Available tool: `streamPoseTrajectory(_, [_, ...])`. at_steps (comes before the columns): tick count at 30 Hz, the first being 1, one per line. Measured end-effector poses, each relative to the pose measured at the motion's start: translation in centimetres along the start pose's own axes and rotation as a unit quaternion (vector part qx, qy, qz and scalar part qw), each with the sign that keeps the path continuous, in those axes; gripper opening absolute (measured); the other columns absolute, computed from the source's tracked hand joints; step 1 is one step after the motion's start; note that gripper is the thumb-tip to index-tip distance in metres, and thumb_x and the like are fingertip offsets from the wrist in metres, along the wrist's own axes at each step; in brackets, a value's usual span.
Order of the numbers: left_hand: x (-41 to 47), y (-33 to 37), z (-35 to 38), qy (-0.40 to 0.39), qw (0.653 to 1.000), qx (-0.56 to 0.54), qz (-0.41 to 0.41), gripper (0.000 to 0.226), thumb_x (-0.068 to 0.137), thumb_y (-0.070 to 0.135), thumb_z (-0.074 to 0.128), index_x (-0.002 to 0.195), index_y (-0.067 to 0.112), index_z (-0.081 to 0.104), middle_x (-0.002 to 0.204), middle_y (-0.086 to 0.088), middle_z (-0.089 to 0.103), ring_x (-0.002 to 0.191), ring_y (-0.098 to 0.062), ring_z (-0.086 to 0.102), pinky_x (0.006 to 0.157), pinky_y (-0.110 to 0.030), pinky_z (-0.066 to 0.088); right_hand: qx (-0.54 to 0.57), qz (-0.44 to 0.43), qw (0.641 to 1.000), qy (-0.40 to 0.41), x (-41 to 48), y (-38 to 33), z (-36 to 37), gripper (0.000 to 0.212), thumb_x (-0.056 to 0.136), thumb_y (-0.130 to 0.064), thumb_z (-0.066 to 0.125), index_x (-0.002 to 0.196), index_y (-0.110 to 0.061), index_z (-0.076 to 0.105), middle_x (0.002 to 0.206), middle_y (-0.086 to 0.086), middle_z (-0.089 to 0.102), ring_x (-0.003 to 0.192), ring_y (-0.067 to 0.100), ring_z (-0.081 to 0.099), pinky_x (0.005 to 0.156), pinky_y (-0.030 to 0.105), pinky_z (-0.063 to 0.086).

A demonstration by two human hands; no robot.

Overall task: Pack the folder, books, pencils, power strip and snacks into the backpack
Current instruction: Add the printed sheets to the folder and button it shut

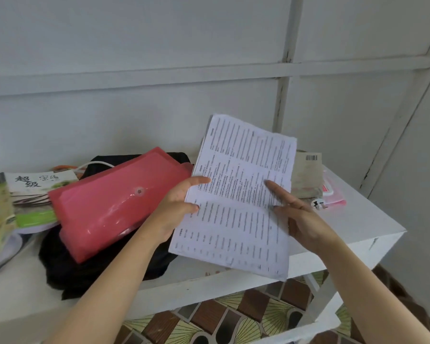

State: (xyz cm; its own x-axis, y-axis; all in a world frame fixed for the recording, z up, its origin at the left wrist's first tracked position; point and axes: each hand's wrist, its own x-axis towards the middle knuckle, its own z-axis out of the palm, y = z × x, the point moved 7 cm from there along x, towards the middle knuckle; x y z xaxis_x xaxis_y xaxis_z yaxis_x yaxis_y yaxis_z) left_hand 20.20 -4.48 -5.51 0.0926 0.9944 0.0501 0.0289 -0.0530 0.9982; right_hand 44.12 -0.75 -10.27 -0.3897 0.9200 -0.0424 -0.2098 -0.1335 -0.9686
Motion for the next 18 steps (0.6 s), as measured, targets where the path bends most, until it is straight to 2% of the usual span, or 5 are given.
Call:
streamPoseTrajectory(6, [-2.3,1.3,-3.7,0.044,0.995,0.084,0.006,0.06,0.084,-0.016,0.044,0.117,0.033,0.055,0.121,0.006,0.057,0.107,-0.016,0.059,0.082,-0.033,0.053,0.071,0.001,0.997,-0.034,0.7,-0.3,4.5,0.053,0.091,0.012,0.037,0.113,-0.025,0.067,0.131,-0.007,0.059,0.113,0.022,0.06,0.085,0.034,0.056])
streamPoseTrajectory(9, [-4.0,1.8,-7.1,0.15,0.977,0.148,0.041,0.049,0.091,0.002,0.048,0.124,0.039,0.046,0.109,0.005,0.061,0.098,-0.011,0.06,0.076,-0.025,0.047,0.112,0.017,0.993,-0.038,1.5,0.3,6.2,0.052,0.089,0.012,0.037,0.117,-0.021,0.065,0.135,-0.001,0.055,0.118,0.028,0.056,0.091,0.04,0.053])
streamPoseTrajectory(12, [-6.3,2.6,-11.8,0.3,0.911,0.272,0.078,0.038,0.096,0.016,0.044,0.13,0.032,0.043,0.11,0.011,0.055,0.089,-0.011,0.057,0.076,-0.026,0.045,0.138,0.023,0.989,-0.04,2.2,0.7,7.3,0.053,0.089,0.011,0.039,0.126,-0.021,0.06,0.138,0.0,0.051,0.12,0.029,0.055,0.09,0.041,0.053])
streamPoseTrajectory(15, [-7.6,1.9,-16.3,0.365,0.847,0.387,-0.01,0.032,0.096,0.014,0.041,0.127,0.011,0.049,0.095,-0.001,0.058,0.067,-0.016,0.051,0.063,-0.028,0.04,0.14,0.035,0.989,-0.037,2.4,0.5,8.2,0.052,0.09,0.009,0.038,0.126,-0.024,0.058,0.133,0.001,0.053,0.111,0.027,0.061,0.072,0.031,0.058])
streamPoseTrajectory(18, [-8.1,0.6,-17.6,0.311,0.893,0.318,-0.076,0.022,0.09,0.001,0.049,0.098,0.015,0.064,0.105,-0.009,0.065,0.078,-0.015,0.056,0.07,-0.022,0.044,0.144,0.049,0.988,-0.038,2.2,0.2,8.6,0.049,0.092,0.007,0.034,0.126,-0.022,0.055,0.103,-0.001,0.066,0.073,0.013,0.071,0.05,0.017,0.051])
